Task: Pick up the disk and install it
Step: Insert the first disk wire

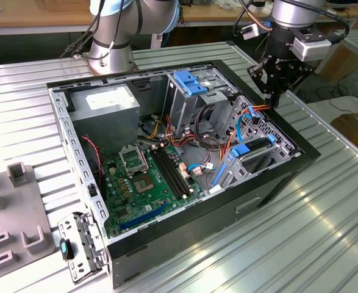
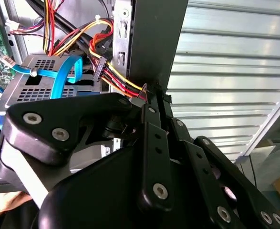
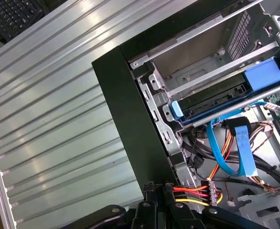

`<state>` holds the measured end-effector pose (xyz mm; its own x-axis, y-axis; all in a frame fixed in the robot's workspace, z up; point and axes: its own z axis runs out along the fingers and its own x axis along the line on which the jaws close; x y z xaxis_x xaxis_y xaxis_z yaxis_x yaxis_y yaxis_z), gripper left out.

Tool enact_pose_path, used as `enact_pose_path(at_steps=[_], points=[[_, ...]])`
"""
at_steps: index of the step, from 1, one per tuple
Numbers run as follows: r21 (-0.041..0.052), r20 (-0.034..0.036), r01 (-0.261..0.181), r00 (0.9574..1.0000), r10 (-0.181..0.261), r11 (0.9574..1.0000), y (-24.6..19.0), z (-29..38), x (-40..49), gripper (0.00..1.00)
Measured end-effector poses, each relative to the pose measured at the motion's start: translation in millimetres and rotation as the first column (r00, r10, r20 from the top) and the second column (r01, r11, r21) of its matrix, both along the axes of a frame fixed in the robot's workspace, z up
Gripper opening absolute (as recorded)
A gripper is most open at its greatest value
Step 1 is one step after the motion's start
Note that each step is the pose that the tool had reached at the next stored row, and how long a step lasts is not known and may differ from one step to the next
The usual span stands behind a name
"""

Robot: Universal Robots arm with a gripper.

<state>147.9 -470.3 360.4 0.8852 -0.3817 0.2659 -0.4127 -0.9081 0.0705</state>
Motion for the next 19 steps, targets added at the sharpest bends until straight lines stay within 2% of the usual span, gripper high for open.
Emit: enact_pose_path(at_steps=[1,2,3,5,9,11,16,19], points=[[-0.0002,0.0,0.0,1.0,0.0,1.0,0.0,0.0,0.0,0.16],[-0.0067,-0.0001,0.0,1.0,0.0,1.0,0.0,1.9,0.0,0.16],[-0.0162,-0.0003,0.0,1.0,0.0,0.9999,-0.6,6.9,0.0,0.16],[-0.0199,-0.002,0.007,1.0,-0.007,0.9998,-0.8,7.8,0.1,0.16],[-0.0199,-0.0019,0.063,0.998,-0.063,0.9978,-0.8,7.7,0.1,0.16],[-0.0199,-0.002,0.121,0.9927,-0.121,0.9925,-0.8,7.4,0.1,0.16],[-0.0198,-0.002,0.174,0.9848,-0.174,0.9846,-0.8,7.0,-1.7,0.16],[-0.0203,-0.0019,0.185,0.9827,-0.185,0.9825,-0.7,5.8,-10.0,0.16]])
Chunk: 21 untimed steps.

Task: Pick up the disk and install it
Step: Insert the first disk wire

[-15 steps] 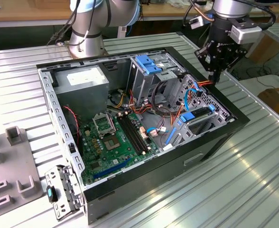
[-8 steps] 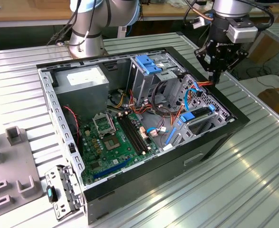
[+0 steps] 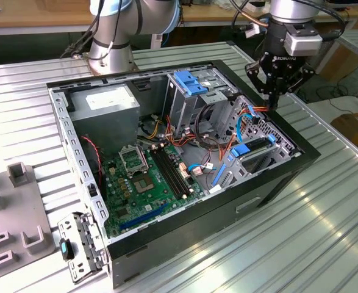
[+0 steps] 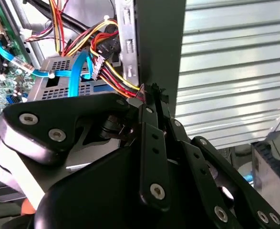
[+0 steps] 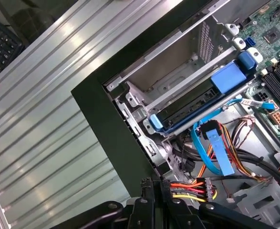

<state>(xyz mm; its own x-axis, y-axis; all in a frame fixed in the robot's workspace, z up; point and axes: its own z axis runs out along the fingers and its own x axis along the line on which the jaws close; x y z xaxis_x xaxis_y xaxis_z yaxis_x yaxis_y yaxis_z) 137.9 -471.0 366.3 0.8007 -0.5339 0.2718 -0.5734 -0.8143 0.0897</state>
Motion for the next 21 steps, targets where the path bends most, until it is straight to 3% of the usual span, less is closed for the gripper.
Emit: enact_pose_path(at_steps=[3,4,7,9,10,14,15,16,19,21], points=[[-0.0011,0.0002,0.028,0.9996,-0.028,0.9996,0.3,-0.6,-9.5,0.16],[-0.0012,0.0001,0.064,0.9979,-0.064,0.9979,0.4,-0.7,-9.6,0.16],[-0.0057,0.0007,0.17,0.9854,-0.17,0.9854,0.4,-2.0,-9.6,0.16],[-0.0082,0.0011,0.202,0.9794,-0.202,0.9794,0.4,-2.3,-9.6,0.16],[-0.0102,0.0012,0.226,0.9742,-0.226,0.9741,0.3,-2.7,-8.8,0.16],[-0.0116,0.0015,0.253,0.9674,-0.253,0.9674,0.4,-4.0,-2.5,0.16],[-0.0177,0.0032,0.273,0.9622,-0.273,0.962,0.4,-4.2,-1.0,0.16],[-0.0198,0.0037,0.299,0.9541,-0.299,0.9539,0.4,-4.7,-1.0,0.16],[-0.0206,0.004,0.379,0.9253,-0.379,0.9251,0.4,-5.6,-1.0,0.16],[-0.0211,0.0042,0.413,0.9109,-0.413,0.9107,0.4,-6.1,-1.0,0.16]])
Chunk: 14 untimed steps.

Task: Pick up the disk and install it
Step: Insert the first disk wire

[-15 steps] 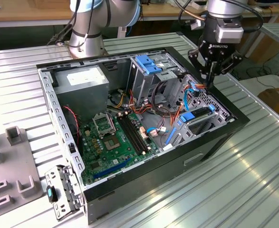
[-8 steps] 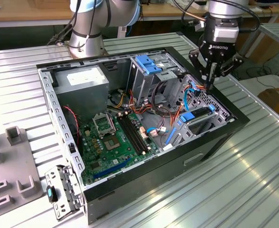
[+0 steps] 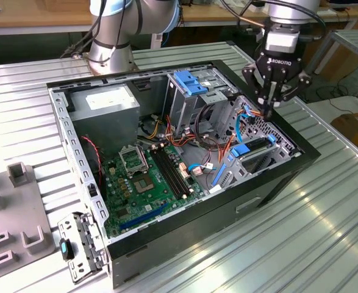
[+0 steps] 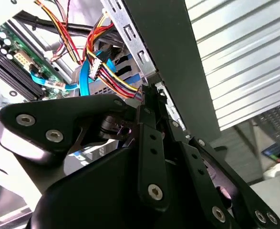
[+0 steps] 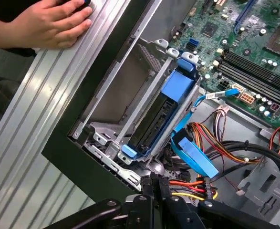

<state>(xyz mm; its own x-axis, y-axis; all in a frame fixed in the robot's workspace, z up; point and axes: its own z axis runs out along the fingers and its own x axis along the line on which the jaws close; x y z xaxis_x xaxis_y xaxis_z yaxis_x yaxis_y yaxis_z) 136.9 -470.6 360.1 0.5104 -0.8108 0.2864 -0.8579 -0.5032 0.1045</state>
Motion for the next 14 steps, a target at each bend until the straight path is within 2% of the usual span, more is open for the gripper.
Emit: enact_pose_path(at_steps=[2,3,6,9,11,12,13,14], points=[[-0.0054,0.0003,0.066,0.9978,-0.066,0.9978,0.0,-1.2,0.0,0.16],[-0.0101,0.0005,0.098,0.9951,-0.098,0.9951,-0.1,-2.0,0.9,0.16],[-0.0124,0.0007,0.129,0.9916,-0.129,0.9915,0.2,-3.1,4.0,0.16],[-0.0125,0.0007,0.208,0.9781,-0.208,0.978,0.2,-3.9,3.9,0.16],[-0.0057,-0.0008,0.221,0.9754,-0.221,0.9753,0.1,-3.8,3.9,0.16],[0.0005,-0.0022,0.225,0.9745,-0.225,0.9745,0.0,-3.8,3.9,0.16],[0.0191,-0.0065,0.228,0.9737,-0.228,0.9735,-0.1,-3.9,3.9,0.16],[0.033,-0.0098,0.229,0.9734,-0.229,0.9729,-0.3,-4.0,3.9,0.16]])
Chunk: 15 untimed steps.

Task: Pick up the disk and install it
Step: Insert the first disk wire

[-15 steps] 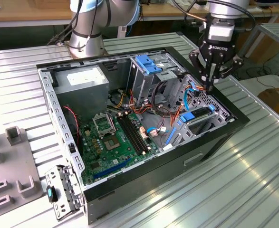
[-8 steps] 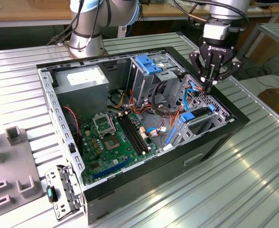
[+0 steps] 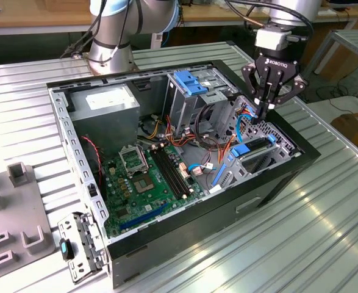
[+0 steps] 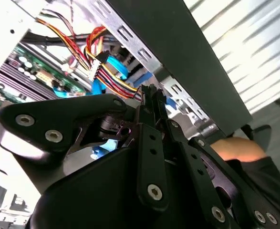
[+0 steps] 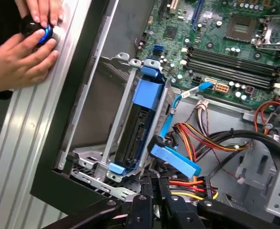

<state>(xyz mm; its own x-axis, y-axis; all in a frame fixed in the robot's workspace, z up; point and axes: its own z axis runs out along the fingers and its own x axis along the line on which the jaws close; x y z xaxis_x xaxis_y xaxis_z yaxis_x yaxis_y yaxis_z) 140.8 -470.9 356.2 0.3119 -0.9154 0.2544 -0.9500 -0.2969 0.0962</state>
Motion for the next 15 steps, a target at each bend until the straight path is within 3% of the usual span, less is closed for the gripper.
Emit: enact_pose_path(at_steps=[1,2,6,12,15], points=[[0.0158,0.0,0.002,1.0,-0.002,0.9999,-0.3,0.2,0.0,0.16],[0.0246,-0.0001,0.007,1.0,-0.007,0.9997,-1.2,0.1,0.0,0.16],[0.0247,-0.0001,0.034,0.9994,-0.034,0.9991,-3.5,0.0,0.0,0.16],[0.0249,-0.0001,0.037,0.9993,-0.037,0.999,-15.8,-0.1,-1.4,0.16],[0.0249,0.0,0.041,0.9992,-0.041,0.9988,-16.0,-0.2,-6.7,0.16]])
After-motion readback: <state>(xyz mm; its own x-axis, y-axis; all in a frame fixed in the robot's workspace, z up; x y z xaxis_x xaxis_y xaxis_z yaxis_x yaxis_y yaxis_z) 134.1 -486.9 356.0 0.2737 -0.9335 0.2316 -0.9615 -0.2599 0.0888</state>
